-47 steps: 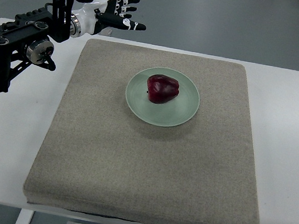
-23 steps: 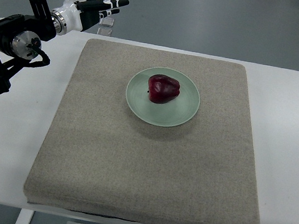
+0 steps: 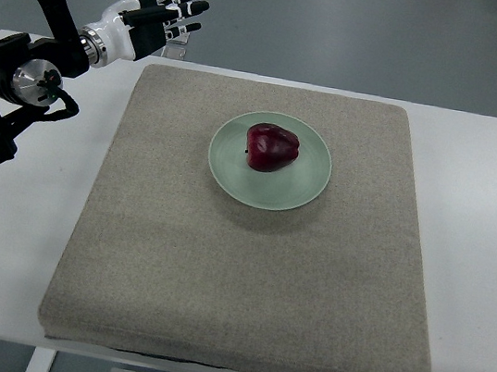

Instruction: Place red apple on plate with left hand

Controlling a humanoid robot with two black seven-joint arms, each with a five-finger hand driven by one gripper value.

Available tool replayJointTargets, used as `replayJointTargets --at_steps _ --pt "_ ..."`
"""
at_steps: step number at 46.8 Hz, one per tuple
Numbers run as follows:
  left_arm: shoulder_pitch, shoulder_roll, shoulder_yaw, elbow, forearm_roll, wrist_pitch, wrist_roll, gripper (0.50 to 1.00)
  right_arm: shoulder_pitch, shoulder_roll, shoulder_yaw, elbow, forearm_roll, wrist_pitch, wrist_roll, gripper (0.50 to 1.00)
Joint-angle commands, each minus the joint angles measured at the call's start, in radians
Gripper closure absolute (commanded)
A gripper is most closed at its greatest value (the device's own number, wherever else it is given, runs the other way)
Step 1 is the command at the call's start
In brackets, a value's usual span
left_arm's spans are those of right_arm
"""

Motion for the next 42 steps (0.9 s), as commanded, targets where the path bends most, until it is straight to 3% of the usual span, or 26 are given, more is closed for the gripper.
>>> replayJointTargets --at_steps 1,42 --pt "0.0 0.01 0.0 0.0 0.0 -0.01 0.0 0.501 0.0 0.0 -0.004 0.004 -0.007 0.003 -0.003 0.568" --pt "0.014 0.03 -0.012 -0.001 0.0 -0.015 -0.003 0.501 0.0 0.0 0.0 -0.015 -0.004 -0.008 -0.003 0.568"
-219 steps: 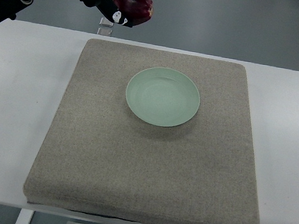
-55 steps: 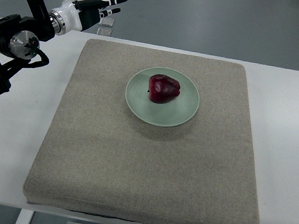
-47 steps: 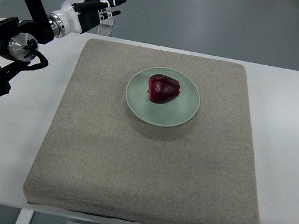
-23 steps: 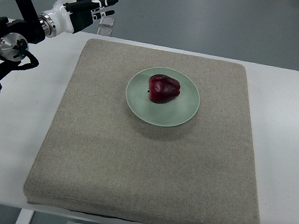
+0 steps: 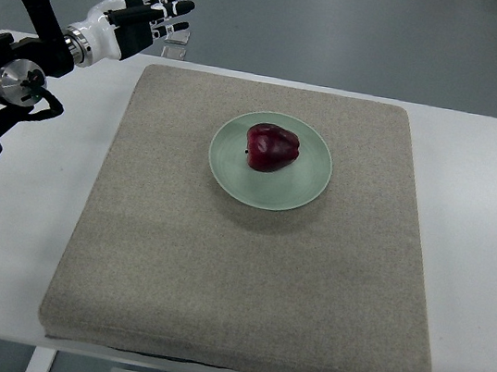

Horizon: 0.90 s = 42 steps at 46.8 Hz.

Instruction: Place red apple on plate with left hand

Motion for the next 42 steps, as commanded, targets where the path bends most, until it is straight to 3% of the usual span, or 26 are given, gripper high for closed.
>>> replayJointTargets --at_steps 1,42 --pt "0.0 -0.001 -0.011 0.0 0.0 0.0 0.0 0.501 0.0 0.0 0.0 0.0 -0.001 0.0 0.0 0.57" --pt "-0.015 -0.009 -0.09 0.123 0.011 0.018 0.0 0.501 0.0 0.0 0.0 0.0 -0.001 0.0 -0.002 0.568"
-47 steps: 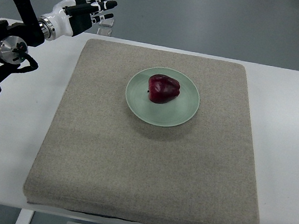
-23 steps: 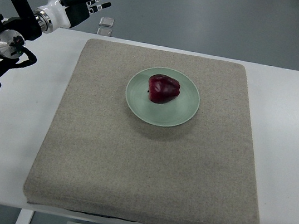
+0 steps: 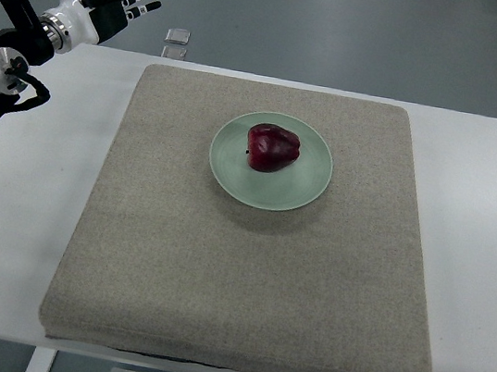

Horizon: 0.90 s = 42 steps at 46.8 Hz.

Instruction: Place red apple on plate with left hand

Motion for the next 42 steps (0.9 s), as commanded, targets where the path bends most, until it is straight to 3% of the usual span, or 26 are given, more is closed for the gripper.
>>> replayJointTargets --at_steps 1,16,42 --pt "-0.014 -0.004 0.0 0.03 0.004 0.0 0.002 0.501 0.0 0.0 -0.001 0.0 0.0 0.0 0.0 0.568" --pt "-0.063 0.005 0.0 0.148 0.002 0.002 0.002 0.501 0.0 0.0 -0.001 0.0 0.0 0.0 0.0 0.568" --pt "-0.088 -0.004 0.0 0.138 0.004 0.002 0.002 0.501 0.0 0.0 -0.001 0.0 0.0 0.0 0.0 0.568"
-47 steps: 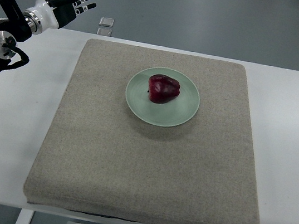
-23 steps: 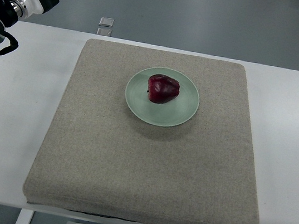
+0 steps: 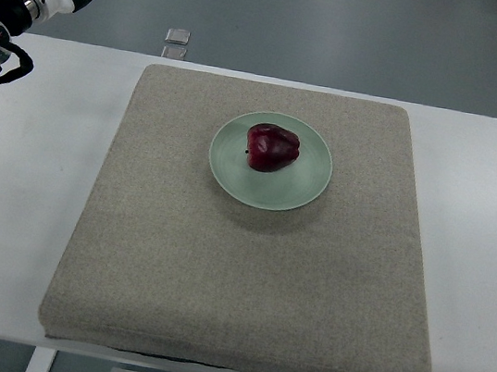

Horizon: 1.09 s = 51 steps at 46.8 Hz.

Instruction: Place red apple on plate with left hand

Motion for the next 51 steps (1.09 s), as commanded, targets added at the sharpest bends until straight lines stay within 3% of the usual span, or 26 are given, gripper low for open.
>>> replayJointTargets --at_steps 1,51 --pt "0.001 0.001 0.0 0.0 0.0 -0.001 0.0 0.501 0.0 0.0 0.0 0.0 0.0 0.0 0.0 0.568" --pt "-0.001 0.0 0.002 0.002 0.0 0.001 0.0 0.501 0.0 0.0 0.0 0.0 0.0 0.0 0.0 0.568"
